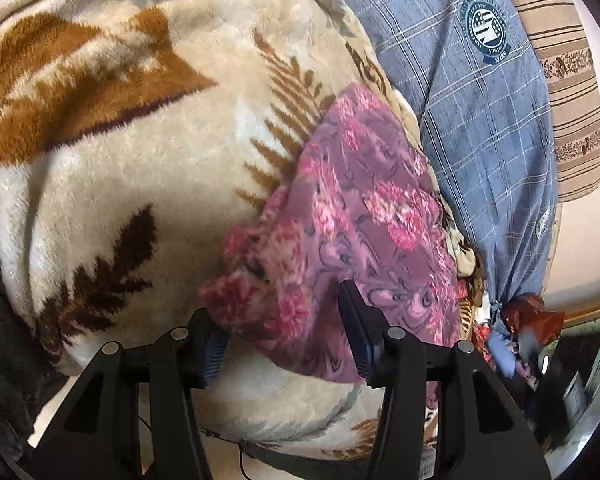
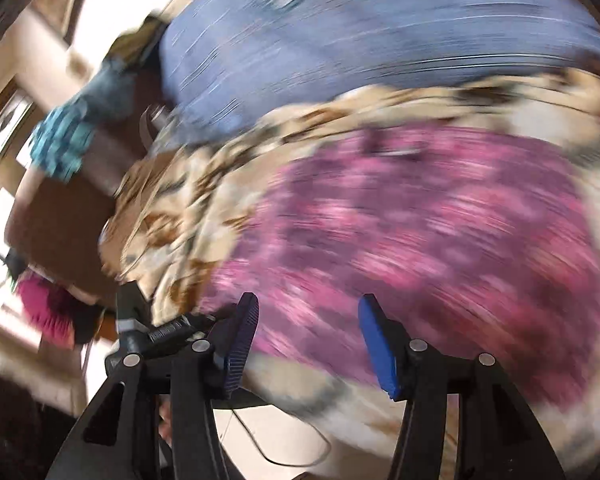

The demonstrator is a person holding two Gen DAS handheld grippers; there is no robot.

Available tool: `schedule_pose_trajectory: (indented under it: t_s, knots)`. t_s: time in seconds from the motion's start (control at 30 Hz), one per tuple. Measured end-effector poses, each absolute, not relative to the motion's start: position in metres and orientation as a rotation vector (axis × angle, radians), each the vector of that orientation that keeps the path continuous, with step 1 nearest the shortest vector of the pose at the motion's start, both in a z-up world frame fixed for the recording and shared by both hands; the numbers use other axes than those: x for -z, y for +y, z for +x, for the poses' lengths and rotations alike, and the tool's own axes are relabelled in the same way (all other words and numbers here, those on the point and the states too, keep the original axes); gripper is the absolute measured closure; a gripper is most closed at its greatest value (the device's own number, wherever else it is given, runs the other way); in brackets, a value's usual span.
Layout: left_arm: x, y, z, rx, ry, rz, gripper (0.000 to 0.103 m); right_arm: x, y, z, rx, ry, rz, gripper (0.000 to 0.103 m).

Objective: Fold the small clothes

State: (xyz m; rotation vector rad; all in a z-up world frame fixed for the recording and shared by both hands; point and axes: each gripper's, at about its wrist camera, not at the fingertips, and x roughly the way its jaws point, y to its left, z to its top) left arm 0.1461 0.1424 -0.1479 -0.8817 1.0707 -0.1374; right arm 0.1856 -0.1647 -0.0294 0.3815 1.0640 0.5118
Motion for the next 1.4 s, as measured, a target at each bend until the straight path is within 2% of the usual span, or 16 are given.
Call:
schedule_pose_trajectory:
  t_s: [0.2, 0.23, 0.3, 0.4, 0.5, 0.63, 0.77, 0.87, 0.93, 0.97, 1.03, 1.23, 1.4]
  knots:
    - [0.144, 0.136, 0.152, 0.086, 1.027, -0.849, 0.054, 0.076, -0.070, 0.271, -0.588, 1.243, 0.265, 0.050]
    - [0.143, 0.134, 0.156, 0.075, 1.022, -0.838, 0.061, 0.083, -0.059, 0.281, -0.589, 1.279, 0.255, 0.050]
    - [0.131, 0.125, 0.159, 0.096, 1.003, -0.755, 0.093, 0.089, -0.052, 0.294, -0.601, 1.313, 0.273, 0.048]
    - [0.101, 0.101, 0.150, 0.087, 0.899, -0.536, 0.093, 0.082, -0.042, 0.313, -0.660, 1.347, 0.308, 0.046]
    - [0.070, 0.060, 0.135, 0.141, 0.777, -0.299, 0.093, 0.077, -0.024, 0.325, -0.767, 1.442, 0.264, 0.034]
    - [0.060, 0.024, 0.126, 0.198, 0.728, -0.141, 0.093, 0.073, -0.011, 0.330, -0.807, 1.539, 0.173, 0.033]
    - [0.062, 0.018, 0.123, 0.212, 0.724, -0.095, 0.093, 0.083, 0.014, 0.331, -0.718, 1.588, -0.136, 0.033]
    - [0.062, 0.016, 0.119, 0.219, 0.720, -0.072, 0.093, 0.090, 0.021, 0.329, -0.638, 1.566, -0.298, 0.044]
    - [0.063, 0.015, 0.120, 0.225, 0.727, -0.076, 0.093, 0.096, 0.018, 0.329, -0.587, 1.567, -0.350, 0.083]
    - [0.063, 0.016, 0.120, 0.227, 0.728, -0.077, 0.093, 0.096, 0.015, 0.331, -0.577, 1.566, -0.338, 0.088]
    - [0.062, 0.016, 0.119, 0.229, 0.727, -0.079, 0.093, 0.089, 0.003, 0.332, -0.593, 1.542, -0.282, 0.095]
    - [0.010, -0.010, 0.112, 0.301, 0.647, -0.081, 0.094, 0.022, -0.054, 0.331, -0.677, 1.386, -0.064, 0.095]
    - [-0.026, -0.087, 0.103, 0.473, 0.606, -0.011, 0.093, -0.024, -0.160, 0.319, -0.678, 1.247, 0.144, 0.095]
